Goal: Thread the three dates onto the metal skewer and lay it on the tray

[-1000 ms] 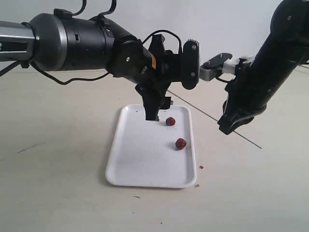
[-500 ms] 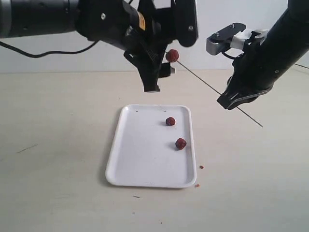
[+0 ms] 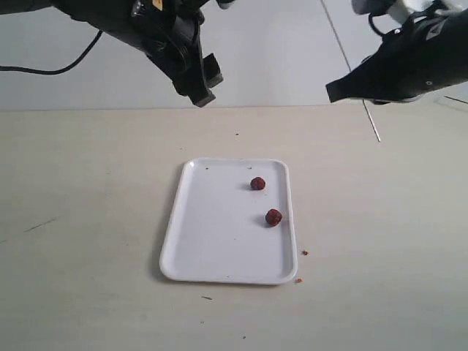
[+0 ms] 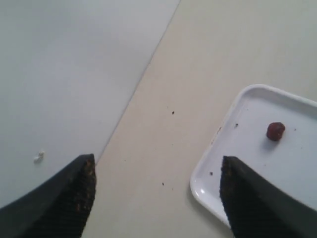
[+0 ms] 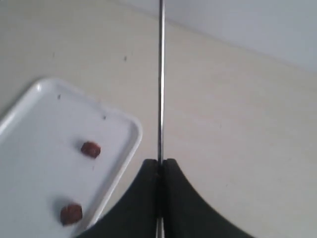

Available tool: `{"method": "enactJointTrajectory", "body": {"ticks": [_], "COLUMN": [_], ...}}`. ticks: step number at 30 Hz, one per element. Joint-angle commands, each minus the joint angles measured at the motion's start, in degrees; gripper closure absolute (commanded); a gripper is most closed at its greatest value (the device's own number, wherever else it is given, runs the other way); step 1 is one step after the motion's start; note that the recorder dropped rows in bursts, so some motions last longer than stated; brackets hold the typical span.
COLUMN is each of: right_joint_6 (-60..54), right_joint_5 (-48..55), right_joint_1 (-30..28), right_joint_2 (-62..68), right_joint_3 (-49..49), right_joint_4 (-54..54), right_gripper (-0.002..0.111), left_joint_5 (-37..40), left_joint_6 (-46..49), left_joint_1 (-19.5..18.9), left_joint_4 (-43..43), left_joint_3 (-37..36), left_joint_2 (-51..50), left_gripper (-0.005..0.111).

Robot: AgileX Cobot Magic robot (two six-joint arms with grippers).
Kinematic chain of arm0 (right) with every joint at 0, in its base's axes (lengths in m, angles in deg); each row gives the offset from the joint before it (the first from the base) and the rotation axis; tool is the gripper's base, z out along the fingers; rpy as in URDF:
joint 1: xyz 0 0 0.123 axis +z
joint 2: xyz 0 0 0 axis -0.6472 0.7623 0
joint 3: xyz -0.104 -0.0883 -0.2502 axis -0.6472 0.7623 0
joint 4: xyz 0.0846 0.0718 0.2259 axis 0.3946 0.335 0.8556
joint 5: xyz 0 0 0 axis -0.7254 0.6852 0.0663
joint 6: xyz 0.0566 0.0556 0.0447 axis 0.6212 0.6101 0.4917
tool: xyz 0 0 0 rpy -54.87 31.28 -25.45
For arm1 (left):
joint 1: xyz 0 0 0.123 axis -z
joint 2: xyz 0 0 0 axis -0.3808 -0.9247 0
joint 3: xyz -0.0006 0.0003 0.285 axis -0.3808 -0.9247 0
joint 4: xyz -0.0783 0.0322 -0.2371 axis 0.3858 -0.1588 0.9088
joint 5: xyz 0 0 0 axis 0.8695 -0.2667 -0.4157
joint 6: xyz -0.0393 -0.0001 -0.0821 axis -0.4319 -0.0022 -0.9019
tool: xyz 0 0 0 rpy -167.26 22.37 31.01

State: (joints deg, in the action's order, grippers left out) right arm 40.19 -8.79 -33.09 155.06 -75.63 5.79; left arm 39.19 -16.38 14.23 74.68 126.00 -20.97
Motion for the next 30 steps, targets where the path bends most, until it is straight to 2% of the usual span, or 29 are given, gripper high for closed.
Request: {"method": "enactJointTrajectory", "body": {"ticks": [1,11,15,22,27,30], "right_joint_6": [2.8,2.5,2.3,4.3,15.1,15.4], "right_joint_5": [-10.2,-8.1,-5.1,17.3,29.1,31.9], "right_joint_1": [-0.1,-0.1,-0.1,-0.1,-0.1,-0.1], "right_joint_2": [-5.5,-6.9,-6.9,-5.0,-2.2,-1.2], "right_joint_3": [5.2,6.5,6.5,-2.7,-9.0,-9.4], "right_joint_4": [0.2,2.6,2.6,1.3,-11.4,-16.6], "right_gripper": [0.108,0.108,0.108,0.108,0.108,0.108], "left_joint_5": [0.5,1.9,2.8,4.2,-0.7,-4.2], "left_joint_6": [-1.7,-1.2,3.1,16.9,21.6,27.1], "left_joint_1": [-0.8,-0.6,-0.1,4.1,5.3,5.3], "left_joint_4": [0.7,0.7,1.2,0.9,0.7,0.5], "left_joint_3": [-0.9,-1.2,-1.2,-1.2,-1.2,-1.2], "left_joint_2": [-0.7,-4.8,-6.3,-10.9,-14.8,-16.9], "left_gripper": [0.038,0.038,0.038,0.038,0.038,0.038]}}
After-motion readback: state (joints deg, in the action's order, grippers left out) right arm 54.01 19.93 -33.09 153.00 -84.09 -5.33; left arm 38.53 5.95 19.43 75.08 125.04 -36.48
